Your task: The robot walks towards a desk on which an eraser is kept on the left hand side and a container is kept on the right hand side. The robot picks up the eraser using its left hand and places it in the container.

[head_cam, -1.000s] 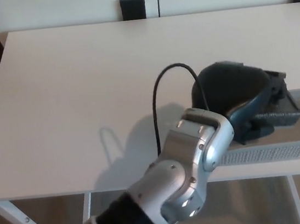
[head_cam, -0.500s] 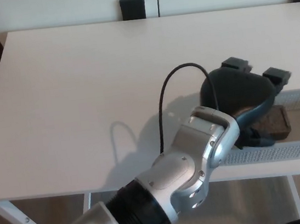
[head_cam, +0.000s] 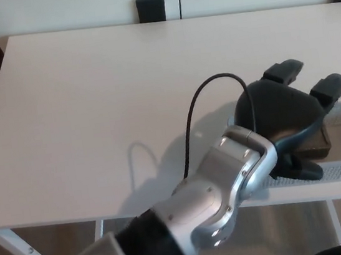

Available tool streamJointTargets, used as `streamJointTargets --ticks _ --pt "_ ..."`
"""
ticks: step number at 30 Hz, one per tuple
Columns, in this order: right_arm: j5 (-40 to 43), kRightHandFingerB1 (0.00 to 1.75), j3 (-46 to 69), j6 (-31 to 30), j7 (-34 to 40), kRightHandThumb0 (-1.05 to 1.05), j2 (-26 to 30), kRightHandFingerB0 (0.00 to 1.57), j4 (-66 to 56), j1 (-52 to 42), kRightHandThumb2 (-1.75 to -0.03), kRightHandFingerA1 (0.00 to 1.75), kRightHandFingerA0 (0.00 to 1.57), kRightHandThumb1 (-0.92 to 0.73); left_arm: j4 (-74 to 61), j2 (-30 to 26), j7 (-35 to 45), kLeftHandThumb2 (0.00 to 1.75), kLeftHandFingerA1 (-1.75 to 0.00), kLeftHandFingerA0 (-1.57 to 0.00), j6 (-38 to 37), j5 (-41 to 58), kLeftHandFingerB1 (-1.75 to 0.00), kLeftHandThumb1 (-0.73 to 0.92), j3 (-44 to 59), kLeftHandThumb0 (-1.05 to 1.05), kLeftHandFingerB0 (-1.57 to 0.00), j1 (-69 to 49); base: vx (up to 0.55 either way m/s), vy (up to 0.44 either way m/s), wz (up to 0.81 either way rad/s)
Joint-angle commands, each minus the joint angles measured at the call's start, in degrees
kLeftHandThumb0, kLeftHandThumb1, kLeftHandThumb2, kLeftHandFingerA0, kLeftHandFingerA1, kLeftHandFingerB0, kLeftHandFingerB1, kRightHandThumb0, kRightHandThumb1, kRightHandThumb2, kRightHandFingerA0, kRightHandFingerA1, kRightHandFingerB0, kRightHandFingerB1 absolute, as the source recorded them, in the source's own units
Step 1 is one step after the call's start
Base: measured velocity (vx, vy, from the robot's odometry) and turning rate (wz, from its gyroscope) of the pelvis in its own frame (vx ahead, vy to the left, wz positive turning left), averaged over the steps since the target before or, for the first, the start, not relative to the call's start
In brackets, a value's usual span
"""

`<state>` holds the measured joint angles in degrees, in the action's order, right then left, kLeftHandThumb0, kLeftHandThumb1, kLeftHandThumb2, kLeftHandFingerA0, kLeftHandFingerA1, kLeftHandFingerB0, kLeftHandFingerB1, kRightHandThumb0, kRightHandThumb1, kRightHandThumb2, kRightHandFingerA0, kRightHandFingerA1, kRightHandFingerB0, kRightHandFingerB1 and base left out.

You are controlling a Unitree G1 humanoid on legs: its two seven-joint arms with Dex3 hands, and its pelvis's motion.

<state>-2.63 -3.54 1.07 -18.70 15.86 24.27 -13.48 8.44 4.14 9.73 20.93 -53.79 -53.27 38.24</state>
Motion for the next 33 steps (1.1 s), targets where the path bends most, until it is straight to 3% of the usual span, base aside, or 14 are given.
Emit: streamJointTargets --ticks 1,6,9,15,16,18,20,26,27,28,29,31,32,33 --pt "-0.2 0.42 0.3 0.3 -0.4 -0.37 1.1 0.55 0.0 -0.2 -0.56 0.48 0.64 -0.57 -23.1 -6.2 2.2 1.01 -0.07 0.00 -6.1 5.2 -0.20 0.59 4.3 -0.88 0.00 -10.8 0.00 0.000 0.00" --pt "-1.9 0.42 -0.8 2.2 -1.4 -0.52 3.2 0.53 2.4 0.7 -0.59 0.50 0.66 -0.64 -51.4 -11.3 19.3 0.94 -0.27 0.00 -1.3 29.1 -0.48 0.52 13.8 -0.76 -0.17 -22.4 0.00 0.000 0.00" --pt "-0.6 0.43 0.0 0.7 -1.6 -0.45 2.6 0.55 0.6 0.0 -0.57 0.54 0.70 -0.57 -61.3 -13.4 29.3 0.85 -0.38 -0.12 3.6 51.5 -0.43 0.52 26.5 -0.81 -0.27 -29.4 0.00 0.000 0.00" --pt "1.1 0.43 1.1 0.0 -1.4 -0.39 1.4 0.55 2.1 -0.9 -0.57 0.51 0.64 -0.58 -60.6 -25.8 41.5 0.89 -0.39 -0.17 0.1 88.0 -0.47 0.52 50.6 -0.87 -0.44 -33.5 0.00 0.000 0.00" --pt "1.2 0.43 1.2 0.2 -1.4 -0.38 1.4 0.55 2.4 -0.8 -0.57 0.51 0.64 -0.57 -59.0 -27.8 43.8 0.61 -0.30 -0.26 -1.6 93.9 -0.38 0.65 53.9 -0.84 -0.56 -34.9 0.00 0.000 0.00" --pt "-0.2 0.42 0.5 1.4 -0.7 -0.40 1.8 0.54 3.9 -0.5 -0.57 0.48 0.64 -0.57 -56.4 -31.9 49.5 0.60 -0.31 -0.27 0.4 105.6 -0.39 0.61 60.3 -0.85 -0.61 -38.5 0.00 0.000 0.00" --pt "-0.4 0.42 0.5 -1.1 0.2 -0.35 1.3 0.55 3.6 -0.3 -0.57 0.46 0.62 -0.58 -53.8 -37.0 59.5 0.61 -0.32 -0.38 4.0 110.3 -0.37 0.66 69.5 -0.91 -0.54 -41.2 0.00 0.000 0.00" --pt "-0.6 0.43 -0.1 1.0 -0.4 -0.36 1.4 0.53 5.0 -0.7 -0.57 0.48 0.58 -0.59 -51.3 -42.9 68.3 0.62 -0.34 -0.44 8.7 114.7 -0.38 0.66 77.5 -0.93 -0.60 -44.5 0.00 0.000 0.00" --pt "-0.7 0.43 -0.2 1.3 -0.4 -0.37 1.4 0.54 5.1 -0.7 -0.57 0.48 0.58 -0.58 -51.6 -40.5 66.3 1.06 -0.45 -0.45 5.8 118.6 -0.54 0.55 78.3 -0.95 -0.69 -48.0 0.00 0.000 0.00" --pt "-0.8 0.43 -0.3 1.4 -0.4 -0.37 1.4 0.54 5.1 -0.7 -0.57 0.48 0.58 -0.58 -51.7 -39.5 65.3 1.06 -0.45 -0.45 4.4 120.5 -0.54 0.55 78.6 -0.95 -0.69 -49.7 0.00 0.000 0.00" --pt "-0.8 0.43 -0.4 1.6 -0.3 -0.38 1.4 0.54 5.4 -0.5 -0.57 0.49 0.58 -0.58 -51.1 -38.6 66.6 0.64 -0.37 -0.54 3.8 121.6 -0.40 0.75 79.7 -0.96 -0.70 -51.7 0.00 0.000 0.00" --pt "-0.9 0.43 -0.4 1.5 -0.4 -0.39 1.4 0.54 5.4 -0.5 -0.57 0.49 0.59 -0.58 -49.8 -42.1 70.8 0.63 -0.43 -0.63 7.9 120.2 -0.42 0.74 84.5 -0.99 -0.75 -52.2 0.00 0.000 0.00" --pt "-0.9 0.43 -0.4 1.5 -0.3 -0.38 1.5 0.54 5.5 -0.5 -0.57 0.49 0.59 -0.58 -50.9 -42.8 69.5 0.99 -0.54 -0.67 7.0 120.2 -0.53 0.49 86.4 -0.91 -0.77 -53.3 0.00 0.000 0.00" --pt "-1.0 0.43 -0.5 1.4 -0.3 -0.38 1.6 0.54 5.4 -0.4 -0.57 0.49 0.59 -0.58 -51.6 -42.2 67.7 0.99 -0.54 -0.67 5.8 121.3 -0.53 0.49 87.0 -0.91 -0.77 -54.7 0.00 0.000 0.00"
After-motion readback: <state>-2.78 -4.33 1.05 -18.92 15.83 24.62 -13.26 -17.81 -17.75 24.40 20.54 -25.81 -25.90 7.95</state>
